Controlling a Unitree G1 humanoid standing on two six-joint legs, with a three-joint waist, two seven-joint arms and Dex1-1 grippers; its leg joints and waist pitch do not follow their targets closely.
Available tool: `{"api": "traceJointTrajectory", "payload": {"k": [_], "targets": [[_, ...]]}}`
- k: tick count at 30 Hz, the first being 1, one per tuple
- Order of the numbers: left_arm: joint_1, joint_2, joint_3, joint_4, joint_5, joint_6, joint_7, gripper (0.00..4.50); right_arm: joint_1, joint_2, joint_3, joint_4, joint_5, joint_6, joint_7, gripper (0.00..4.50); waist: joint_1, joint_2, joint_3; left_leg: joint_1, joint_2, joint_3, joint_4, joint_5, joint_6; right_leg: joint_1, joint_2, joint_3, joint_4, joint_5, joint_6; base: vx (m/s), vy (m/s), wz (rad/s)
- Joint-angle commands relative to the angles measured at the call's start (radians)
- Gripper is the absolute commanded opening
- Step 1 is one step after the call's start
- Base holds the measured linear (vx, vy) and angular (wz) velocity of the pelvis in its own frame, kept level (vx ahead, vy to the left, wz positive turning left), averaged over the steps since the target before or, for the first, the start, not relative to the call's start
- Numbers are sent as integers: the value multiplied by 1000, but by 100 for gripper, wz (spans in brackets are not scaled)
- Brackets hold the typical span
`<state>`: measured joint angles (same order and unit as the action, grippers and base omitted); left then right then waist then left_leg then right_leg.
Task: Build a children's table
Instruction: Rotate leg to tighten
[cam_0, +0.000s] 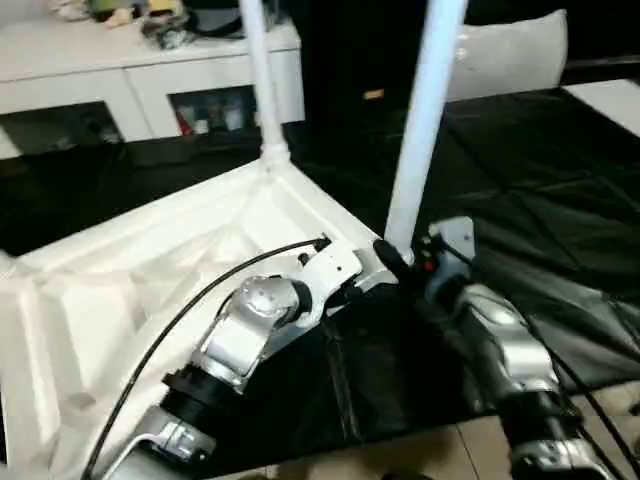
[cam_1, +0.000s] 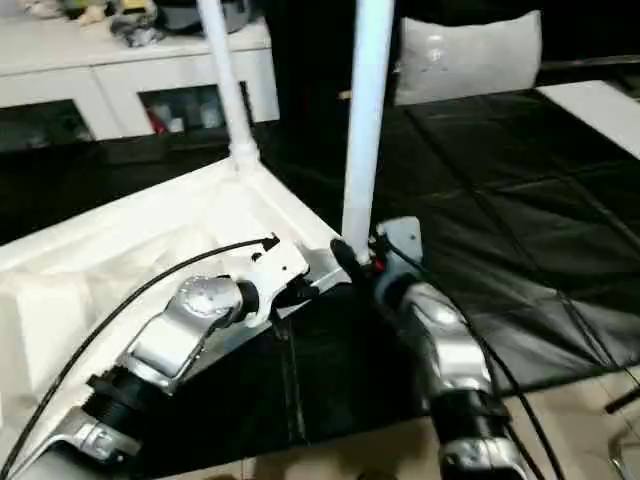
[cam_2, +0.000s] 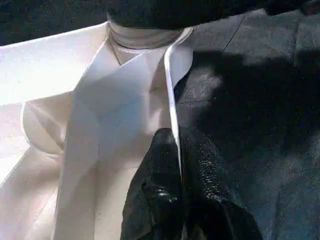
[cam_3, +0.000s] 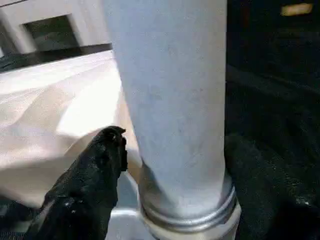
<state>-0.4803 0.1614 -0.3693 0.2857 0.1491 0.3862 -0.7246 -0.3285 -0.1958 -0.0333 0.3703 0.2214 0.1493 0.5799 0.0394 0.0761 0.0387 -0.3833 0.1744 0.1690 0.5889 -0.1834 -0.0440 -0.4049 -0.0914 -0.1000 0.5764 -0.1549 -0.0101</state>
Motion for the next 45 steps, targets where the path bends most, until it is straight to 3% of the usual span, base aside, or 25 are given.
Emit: {"api": "traceJointTrajectory", "payload": {"k": [1,6,11,13,17,20,26,36,39,40,42,45], "targets": [[-12,57,-25,12,4,-61,-69,0,39,-58,10,-74,39,-3,127,371,12,-11,-62,9,46,-13,-63,-223,105,55,-63,47,-77,-302,-168,0,0,0],[-13,115,-44,26,-8,-132,-154,0,82,-164,26,-162,90,41,290,416,20,-6,-60,7,50,-16,-69,-236,104,55,-58,45,-74,-291,-174,0,0,0],[-4,189,-75,15,-48,-237,-322,0,76,-269,52,-187,99,59,435,416,26,-5,-59,17,54,-15,-70,-277,82,49,-60,49,-76,-319,-181,0,0,0],[2,225,-95,4,-68,-284,-400,0,64,-295,65,-182,98,50,480,416,29,-6,-59,14,53,-16,-71,-286,77,52,-61,48,-74,-320,-186,0,0,0],[-3,277,-125,14,-78,-368,-512,0,53,-348,110,-207,136,97,627,390,42,-13,-60,14,57,-13,-68,-263,89,52,-62,50,-68,-309,-190,0,0,0],[-10,288,-134,24,-81,-391,-548,0,53,-368,133,-221,152,122,684,363,56,-12,-62,14,60,-13,-67,-229,92,52,-63,51,-63,-290,-192,0,0,0],[-19,301,-152,33,-93,-422,-597,0,41,-376,176,-212,155,143,754,313,64,-15,-64,14,59,-11,-65,-220,87,52,-65,51,-60,-290,-198,0,0,0],[-18,289,-146,38,-111,-428,-622,0,29,-377,199,-213,168,184,796,228,70,-14,-64,15,60,-13,-65,-223,74,51,-65,51,-61,-309,-188,0,0,0],[-9,282,-136,24,-136,-398,-620,0,35,-375,200,-222,170,194,797,220,71,-14,-65,14,59,-12,-64,-217,74,52,-65,51,-59,-298,-192,0,0,0],[0,272,-119,6,-144,-325,-593,0,47,-367,196,-236,175,210,771,214,70,-13,-65,15,58,-11,-64,-219,74,52,-64,51,-61,-300,-192,0,0,0],[5,267,-110,-2,-143,-291,-572,0,52,-359,195,-243,175,219,748,213,69,-12,-64,14,59,-12,-65,-218,72,53,-64,51,-60,-303,-194,0,0,0],[23,217,-61,-15,-139,-182,-440,0,43,-275,179,-215,112,233,542,211,60,-13,-60,13,55,-13,-67,-230,55,51,-64,50,-65,-350,-180,0,0,0]]}}
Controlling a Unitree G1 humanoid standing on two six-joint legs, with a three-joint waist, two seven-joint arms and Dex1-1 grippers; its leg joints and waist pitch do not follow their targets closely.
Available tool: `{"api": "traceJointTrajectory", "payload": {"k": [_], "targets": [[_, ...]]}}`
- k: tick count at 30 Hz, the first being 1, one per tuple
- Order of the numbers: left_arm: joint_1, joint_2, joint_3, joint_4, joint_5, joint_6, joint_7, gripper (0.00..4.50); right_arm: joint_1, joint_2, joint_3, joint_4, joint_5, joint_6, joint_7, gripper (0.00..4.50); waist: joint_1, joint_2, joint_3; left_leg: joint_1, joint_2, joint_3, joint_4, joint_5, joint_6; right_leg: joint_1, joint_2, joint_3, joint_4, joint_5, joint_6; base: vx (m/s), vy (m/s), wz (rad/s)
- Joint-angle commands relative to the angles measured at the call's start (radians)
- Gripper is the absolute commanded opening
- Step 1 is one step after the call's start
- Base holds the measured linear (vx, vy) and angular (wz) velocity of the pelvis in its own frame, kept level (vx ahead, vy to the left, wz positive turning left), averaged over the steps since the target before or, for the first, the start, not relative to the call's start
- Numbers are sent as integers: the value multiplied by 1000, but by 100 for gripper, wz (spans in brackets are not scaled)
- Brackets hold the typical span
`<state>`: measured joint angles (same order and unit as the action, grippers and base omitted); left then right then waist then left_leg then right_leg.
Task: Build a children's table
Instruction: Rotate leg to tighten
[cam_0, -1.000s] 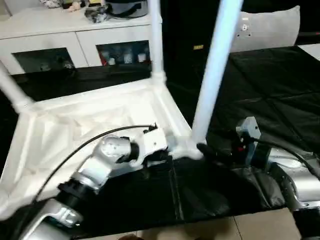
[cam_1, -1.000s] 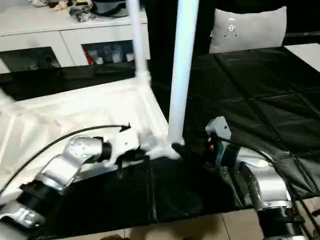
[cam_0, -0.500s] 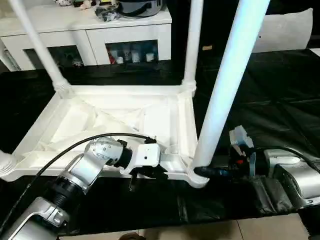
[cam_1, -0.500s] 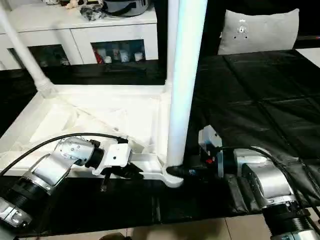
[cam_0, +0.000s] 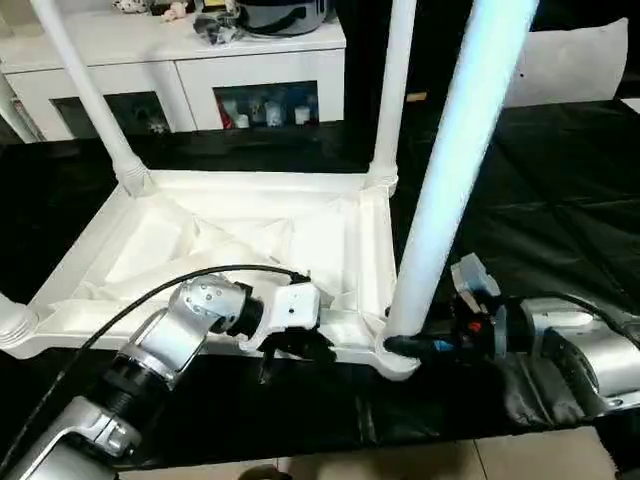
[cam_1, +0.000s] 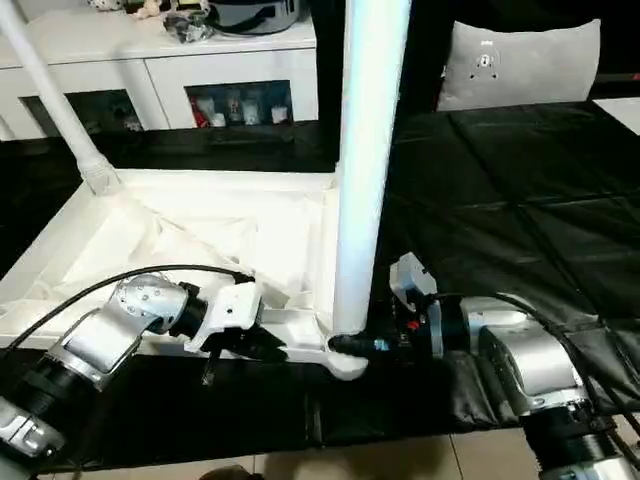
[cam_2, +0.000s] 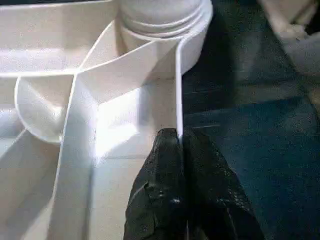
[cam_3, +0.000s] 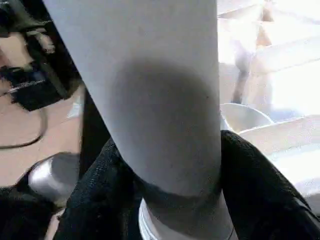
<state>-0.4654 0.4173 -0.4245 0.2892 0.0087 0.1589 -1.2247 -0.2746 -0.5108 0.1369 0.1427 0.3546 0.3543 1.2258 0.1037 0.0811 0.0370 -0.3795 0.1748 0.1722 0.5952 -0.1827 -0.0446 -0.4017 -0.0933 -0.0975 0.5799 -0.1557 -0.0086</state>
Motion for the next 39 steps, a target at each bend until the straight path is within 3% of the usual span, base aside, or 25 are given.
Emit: {"api": "traceJointTrajectory", "payload": {"k": [1,3,4,5,7,9,10,13,14,16,17,21,25,28,29,31,35,39], "targets": [[12,-48,3,-22,0,64,83,0,-15,59,3,20,-32,30,-146,210,-11,-19,-54,12,50,-17,-75,-260,41,47,-62,44,-78,-415,-163,0,0,0],[27,-85,27,-50,-3,143,166,0,-33,147,-16,63,-69,30,-310,209,-25,-19,-49,12,46,-21,-79,-301,25,47,-63,40,-85,-494,-134,0,0,0],[27,-85,27,-50,-3,143,166,0,-33,147,-16,63,-69,30,-310,209,-32,-20,-46,12,46,-22,-81,-318,17,47,-62,39,-86,-515,-125,0,0,0],[32,-117,39,-63,-1,183,221,0,-53,205,-24,105,-101,28,-420,207,-53,-17,-46,20,43,-28,-82,-374,1,43,-62,33,-95,-580,-97,0,0,0],[29,-167,61,-61,5,227,297,0,-81,271,-38,162,-132,38,-557,206,-78,-19,-43,11,37,-34,-82,-398,-3,48,-61,27,-100,-602,-79,0,0,0],[20,-206,76,-51,17,253,359,0,-103,313,-58,202,-143,58,-654,206,-97,-17,-43,16,34,-34,-77,-420,0,41,-61,23,-109,-629,-69,0,0,0],[12,-233,86,-43,29,270,406,0,-118,342,-71,230,-156,73,-725,206,-108,-21,-43,18,32,-32,-74,-417,5,35,-59,24,-111,-629,-72,0,0,0],[-16,-324,118,-16,55,313,554,0,-147,399,-62,281,-226,18,-846,206,-127,-19,-40,22,26,-33,-67,-449,9,30,-56,13,-124,-676,-45,0,0,0],[-39,-381,134,10,75,315,651,0,-168,447,-83,320,-234,-42,-914,240,-133,-17,-39,23,24,-31,-65,-457,15,27,-55,9,-131,-683,-38,0,0,0],[-46,-395,129,15,85,311,673,0,-175,461,-83,334,-240,-64,-930,271,-131,-14,-45,23,25,-35,-67,-457,22,32,-54,5,-132,-663,-35,0,0,0],[-49,-398,117,13,94,309,676,0,-179,474,-79,339,-239,-82,-926,274,-132,-6,-47,15,31,-38,-74,-448,31,39,-55,9,-127,-608,-47,0,0,0],[-43,-361,110,16,109,285,642,0,-158,465,-94,293,-208,-107,-868,313,-125,-11,-51,9,36,-34,-81,-427,48,44,-56,22,-112,-491,-94,0,0,0],[-39,-323,109,15,101,272,600,0,-123,418,-93,245,-196,-142,-793,358,-111,-10,-57,4,40,-26,-79,-354,66,50,-58,33,-96,-366,-151,0,0,0],[-37,-288,98,21,100,244,559,0,-97,362,-101,217,-186,-174,-720,369,-101,-12,-58,7,41,-22,-76,-327,79,51,-59,34,-97,-362,-161,0,0,0],[-36,-263,89,25,100,220,529,0,-78,322,-100,192,-170,-192,-655,394,-99,-12,-59,4,41,-22,-76,-314,82,53,-59,34,-94,-354,-162,0,0,0],[-36,-224,75,35,101,183,478,0,-49,258,-94,144,-150,-186,-561,401,-83,-11,-62,4,45,-21,-74,-271,96,55,-58,37,-88,-307,-168,0,0,0],[-35,-152,40,52,103,121,370,0,-11,148,-84,79,-129,-168,-411,420,-70,-9,-63,3,49,-21,-73,-229,112,57,-57,37,-78,-250,-189,0,0,0],[-36,-105,19,56,95,74,286,0,-11,78,-78,74,-110,-161,-305,420,-60,-7,-62,8,50,-19,-73,-250,102,54,-59,37,-81,-285,-190,0,0,0]]}}
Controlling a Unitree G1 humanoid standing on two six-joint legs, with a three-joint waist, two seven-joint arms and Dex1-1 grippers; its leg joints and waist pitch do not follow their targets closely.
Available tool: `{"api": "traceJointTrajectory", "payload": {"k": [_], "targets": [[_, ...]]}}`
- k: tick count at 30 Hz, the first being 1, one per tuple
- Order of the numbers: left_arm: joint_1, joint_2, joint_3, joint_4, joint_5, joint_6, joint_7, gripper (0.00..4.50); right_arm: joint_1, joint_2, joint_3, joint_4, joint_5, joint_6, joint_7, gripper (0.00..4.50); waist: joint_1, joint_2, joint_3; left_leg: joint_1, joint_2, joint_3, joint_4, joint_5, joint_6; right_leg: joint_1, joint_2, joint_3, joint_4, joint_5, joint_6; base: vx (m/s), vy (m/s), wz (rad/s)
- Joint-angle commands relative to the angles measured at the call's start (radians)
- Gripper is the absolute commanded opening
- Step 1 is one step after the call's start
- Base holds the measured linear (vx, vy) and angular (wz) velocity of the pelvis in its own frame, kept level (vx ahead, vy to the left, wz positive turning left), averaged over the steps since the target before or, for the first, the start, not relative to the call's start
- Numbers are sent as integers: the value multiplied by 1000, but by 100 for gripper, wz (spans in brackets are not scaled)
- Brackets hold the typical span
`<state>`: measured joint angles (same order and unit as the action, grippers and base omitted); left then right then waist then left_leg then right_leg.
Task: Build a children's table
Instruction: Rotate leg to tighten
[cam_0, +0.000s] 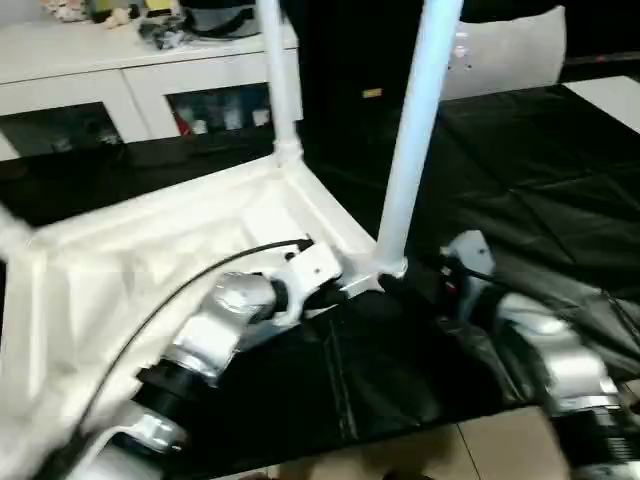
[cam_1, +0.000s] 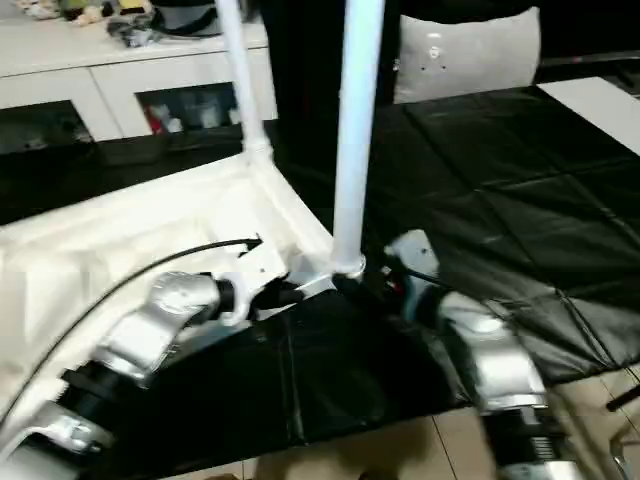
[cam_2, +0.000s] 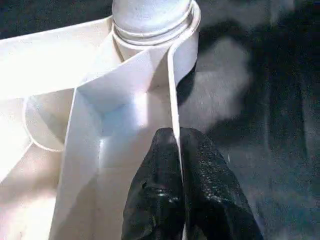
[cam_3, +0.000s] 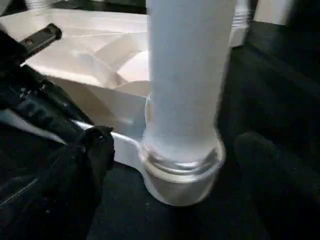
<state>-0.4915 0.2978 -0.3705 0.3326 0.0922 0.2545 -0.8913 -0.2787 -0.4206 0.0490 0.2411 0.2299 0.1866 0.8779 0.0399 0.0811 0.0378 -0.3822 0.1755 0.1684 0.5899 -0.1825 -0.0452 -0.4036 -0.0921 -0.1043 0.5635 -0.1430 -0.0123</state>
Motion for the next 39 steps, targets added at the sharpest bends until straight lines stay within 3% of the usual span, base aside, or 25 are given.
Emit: {"api": "traceJointTrajectory", "payload": {"k": [1,2,6,7,10,11,13,17,22,24,27,29,32,33,36,37,39], "targets": [[-11,26,-40,14,4,-43,-74,0,-8,-26,11,-27,22,10,66,420,6,-8,-62,13,50,-14,-67,-255,99,54,-59,46,-66,-299,-189,0,0,0],[-12,38,-47,15,2,-64,-98,0,-8,-39,13,-29,29,11,90,420,8,-12,-62,12,51,-15,-68,-258,97,55,-59,45,-65,-301,-188,0,0,0],[-20,102,-93,27,10,-160,-217,0,-8,-106,31,-46,64,10,230,420,22,-10,-62,13,54,-14,-68,-258,101,54,-60,47,-61,-304,-185,0,0,0],[-21,111,-99,30,10,-172,-236,0,-8,-115,36,-48,66,3,252,405,25,-15,-62,13,54,-13,-68,-260,99,53,-60,47,-62,-309,-183,0,0,0],[-23,134,-117,34,3,-224,-303,0,-9,-142,53,-57,83,17,328,374,33,-11,-61,14,55,-13,-68,-261,95,52,-62,47,-62,-333,-180,0,0,0],[-21,143,-123,30,-7,-246,-339,0,-10,-148,61,-63,92,28,357,363,38,-17,-63,16,57,-13,-68,-257,93,52,-63,48,-61,-335,-183,0,0,0],[-20,157,-136,25,-28,-284,-397,0,-12,-157,77,-74,109,50,400,353,46,-15,-63,16,58,-13,-69,-253,93,51,-62,49,-59,-338,-182,0,0,0],[-21,164,-153,17,-50,-314,-459,0,-15,-164,110,-79,120,69,459,319,57,-17,-63,19,59,-10,-67,-252,88,47,-62,52,-56,-322,-195,0,0,0],[-20,157,-156,11,-54,-320,-485,0,-22,-160,133,-81,126,88,495,285,67,-20,-60,19,59,-10,-69,-271,69,47,-64,55,-57,-377,-180,0,0,0],[-20,157,-155,13,-55,-322,-487,0,-22,-161,135,-82,127,91,498,262,66,-20,-57,18,58,-11,-71,-284,64,47,-64,55,-59,-400,-175,0,0,0],[-20,156,-155,17,-61,-323,-489,0,-14,-160,143,-96,134,103,509,236,64,-23,-53,22,54,-12,-72,-314,51,45,-65,54,-68,-494,-139,0,0,0],[-16,153,-147,15,-71,-314,-488,0,-8,-161,145,-103,139,109,513,222,63,-27,-54,23,55,-12,-72,-310,50,43,-65,55,-70,-503,-131,0,0,0],[-13,149,-140,13,-78,-307,-486,0,-4,-160,143,-106,140,112,514,207,64,-25,-55,21,55,-13,-72,-298,52,44,-64,55,-68,-487,-133,0,0,0],[-6,142,-129,4,-88,-283,-473,0,2,-154,137,-112,143,120,502,205,63,-30,-56,20,55,-12,-72,-292,53,45,-63,55,-67,-478,-133,0,0,0],[7,131,-112,-15,-93,-227,-436,0,9,-130,122,-117,146,138,450,200,62,-29,-56,20,56,-13,-72,-287,53,45,-65,56,-65,-470,-140,0,0,0],[19,109,-91,-30,-87,-149,-364,0,2,-85,109,-106,111,154,331,200,57,-28,-54,20,56,-13,-74,-291,48,43,-64,56,-64,-473,-141,0,0,0],[25,98,-82,-37,-84,-122,-332,0,-6,-60,104,-96,85,155,263,200,47,-27,-51,23,48,-13,-72,-317,32,41,-62,51,-71,-530,-125,0,0,0]]}}
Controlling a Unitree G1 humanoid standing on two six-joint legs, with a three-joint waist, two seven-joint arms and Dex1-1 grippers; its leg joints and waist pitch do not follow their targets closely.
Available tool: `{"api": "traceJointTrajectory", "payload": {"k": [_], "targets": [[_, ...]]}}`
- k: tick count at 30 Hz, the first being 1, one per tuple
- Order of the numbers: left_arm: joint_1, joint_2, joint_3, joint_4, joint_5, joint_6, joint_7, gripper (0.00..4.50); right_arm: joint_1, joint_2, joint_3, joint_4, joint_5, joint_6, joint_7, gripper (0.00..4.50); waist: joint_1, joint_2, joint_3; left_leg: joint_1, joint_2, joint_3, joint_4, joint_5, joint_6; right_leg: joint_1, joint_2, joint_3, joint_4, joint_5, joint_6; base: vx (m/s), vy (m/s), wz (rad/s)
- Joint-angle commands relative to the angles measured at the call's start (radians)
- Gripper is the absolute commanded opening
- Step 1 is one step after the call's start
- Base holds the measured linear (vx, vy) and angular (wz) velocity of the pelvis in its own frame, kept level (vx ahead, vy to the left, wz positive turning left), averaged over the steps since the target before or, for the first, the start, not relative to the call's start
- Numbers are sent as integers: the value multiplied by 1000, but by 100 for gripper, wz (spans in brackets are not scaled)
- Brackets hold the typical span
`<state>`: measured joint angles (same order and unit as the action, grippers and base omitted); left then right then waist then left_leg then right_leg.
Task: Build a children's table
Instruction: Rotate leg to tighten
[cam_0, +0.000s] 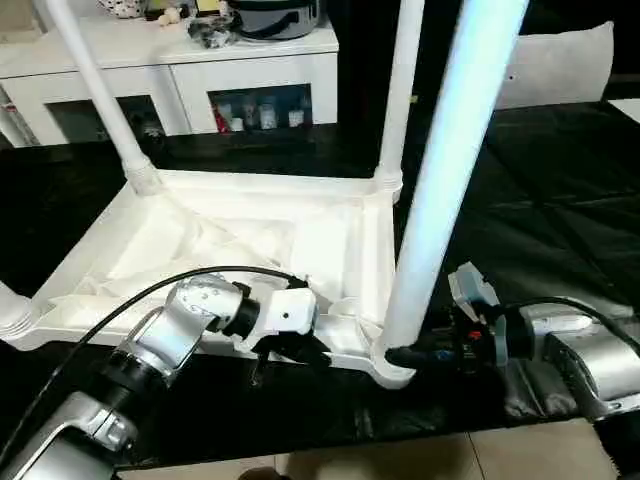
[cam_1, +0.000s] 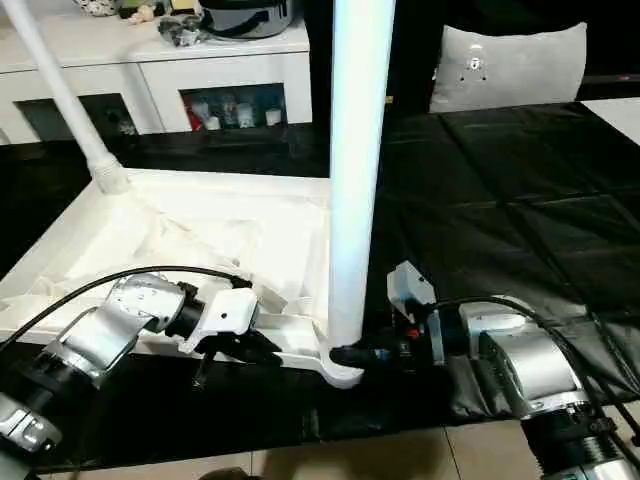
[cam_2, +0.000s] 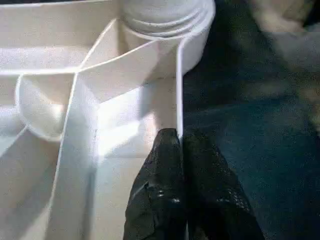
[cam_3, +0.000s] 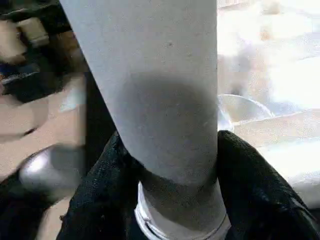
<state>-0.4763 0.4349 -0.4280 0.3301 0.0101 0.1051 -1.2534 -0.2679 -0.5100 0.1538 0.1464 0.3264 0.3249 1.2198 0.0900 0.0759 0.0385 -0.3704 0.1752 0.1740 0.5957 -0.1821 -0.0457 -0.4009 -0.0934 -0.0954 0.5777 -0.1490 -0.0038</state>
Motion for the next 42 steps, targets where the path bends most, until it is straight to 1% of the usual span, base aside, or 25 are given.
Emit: {"api": "traceJointTrajectory", "payload": {"k": [1,2,3,4,7,9,11,12,13,14,15,16,19,20,23,24,25,28,29,32,36,38,40,41,42], "targets": [[13,-51,-15,-42,4,57,67,0,-27,57,-8,14,-38,23,-153,199,-15,-20,-48,12,45,-20,-78,-335,25,36,-60,40,-93,-567,-116,0,0,0],[16,-70,-4,-54,10,97,111,0,-40,99,-25,27,-45,42,-234,198,-25,-16,-47,10,41,-24,-79,-352,17,37,-62,36,-95,-599,-103,0,0,0],[17,-73,-2,-56,11,104,118,0,-42,107,-28,29,-46,46,-248,197,-29,-18,-46,10,41,-27,-80,-359,13,39,-61,32,-99,-611,-93,0,0,0],[19,-82,3,-63,14,124,141,0,-49,128,-37,35,-47,56,-288,196,-43,-19,-46,10,39,-28,-79,-379,9,37,-58,29,-102,-625,-79,0,0,0],[22,-134,26,-81,28,209,235,0,-64,209,-50,56,-83,95,-448,196,-68,-17,-46,7,35,-32,-78,-402,10,37,-57,26,-106,-631,-74,0,0,0],[11,-198,52,-76,45,269,344,0,-76,284,-57,87,-132,112,-598,196,-90,-17,-44,10,30,-29,-73,-414,7,28,-54,22,-114,-659,-65,0,0,0],[-4,-252,72,-58,60,296,434,0,-93,340,-70,132,-168,106,-719,196,-104,-17,-44,10,25,-33,-67,-422,14,27,-55,13,-123,-690,-47,0,0,0],[-16,-294,85,-42,73,308,507,0,-106,373,-76,169,-186,72,-780,196,-108,-16,-44,12,25,-32,-67,-426,16,25,-54,13,-125,-691,-45,0,0,0],[-25,-326,95,-29,82,316,559,0,-115,398,-84,193,-196,42,-822,196,-117,-8,-44,11,26,-34,-68,-441,14,25,-52,9,-127,-677,-47,0,0,0],[-25,-326,95,-29,82,316,559,0,-115,398,-84,193,-196,42,-822,196,-121,-9,-45,10,27,-35,-68,-449,16,26,-51,6,-128,-672,-46,0,0,0],[-30,-343,100,-22,87,319,586,0,-120,411,-88,206,-199,22,-841,231,-118,-5,-49,12,28,-37,-71,-449,22,32,-52,6,-127,-643,-47,0,0,0],[-30,-343,100,-22,87,319,586,0,-120,411,-88,206,-199,22,-841,265,-119,-7,-51,4,31,-37,-76,-434,33,36,-53,11,-122,-596,-60,0,0,0],[-23,-346,83,-45,95,331,577,0,-115,440,-112,170,-153,23,-808,286,-112,-7,-57,-4,37,-34,-81,-392,51,42,-56,24,-108,-488,-105,0,0,0],[-21,-341,81,-49,96,330,570,0,-110,436,-111,161,-150,21,-794,286,-110,-2,-57,-5,39,-34,-82,-380,53,43,-56,26,-103,-462,-116,0,0,0],[-9,-311,75,-58,98,312,536,0,-85,398,-106,132,-149,0,-735,319,-98,-6,-60,-8,42,-26,-78,-321,71,47,-57,33,-93,-365,-159,0,0,0],[-9,-311,75,-58,98,312,536,0,-84,398,-106,131,-149,0,-733,319,-96,-6,-61,-8,42,-26,-77,-311,74,49,-58,33,-92,-357,-163,0,0,0],[-5,-291,72,-58,97,291,511,0,-74,369,-107,121,-145,-10,-701,343,-96,-10,-61,-12,41,-24,-77,-289,80,51,-59,34,-89,-341,-171,0,0,0],[1,-222,61,-53,94,234,430,0,-48,265,-101,99,-129,-42,-577,364,-83,-8,-65,-10,44,-23,-73,-238,99,56,-59,35,-82,-295,-182,0,0,0],[1,-220,61,-52,93,233,428,0,-47,262,-101,99,-129,-43,-572,376,-76,-9,-65,-10,45,-21,-71,-225,104,56,-60,36,-81,-279,-186,0,0,0],[-4,-155,46,-46,81,166,337,0,-39,173,-106,87,-116,-64,-440,399,-63,-6,-66,-7,46,-20,-70,-210,112,56,-57,35,-76,-257,-199,0,0,0],[-12,-102,29,-42,70,117,249,0,-33,88,-87,60,-101,-69,-300,429,-45,0,-65,3,51,-19,-70,-222,107,51,-56,37,-75,-262,-201,0,0,0],[-18,-51,4,-33,57,35,148,0,-39,14,-66,52,-74,-63,-180,429,-38,-3,-65,2,52,-19,-71,-230,105,53,-55,38,-71,-250,-208,0,0,0],[-19,-33,-6,-32,50,3,107,0,-43,-5,-61,54,-63,-64,-138,429,-32,-2,-66,2,53,-18,-70,-226,108,52,-55,39,-69,-241,-211,0,0,0],[-19,-11,-18,-36,36,-31,47,0,-45,-29,-51,51,-47,-76,-72,429,-29,-9,-66,1,53,-16,-69,-228,109,53,-56,38,-69,-244,-212,0,0,0],[-20,-2,-24,-38,31,-39,22,0,-44,-40,-45,45,-37,-72,-39,429,-22,-7,-66,3,54,-15,-68,-229,109,52,-58,40,-67,-254,-214,0,0,0]]}}
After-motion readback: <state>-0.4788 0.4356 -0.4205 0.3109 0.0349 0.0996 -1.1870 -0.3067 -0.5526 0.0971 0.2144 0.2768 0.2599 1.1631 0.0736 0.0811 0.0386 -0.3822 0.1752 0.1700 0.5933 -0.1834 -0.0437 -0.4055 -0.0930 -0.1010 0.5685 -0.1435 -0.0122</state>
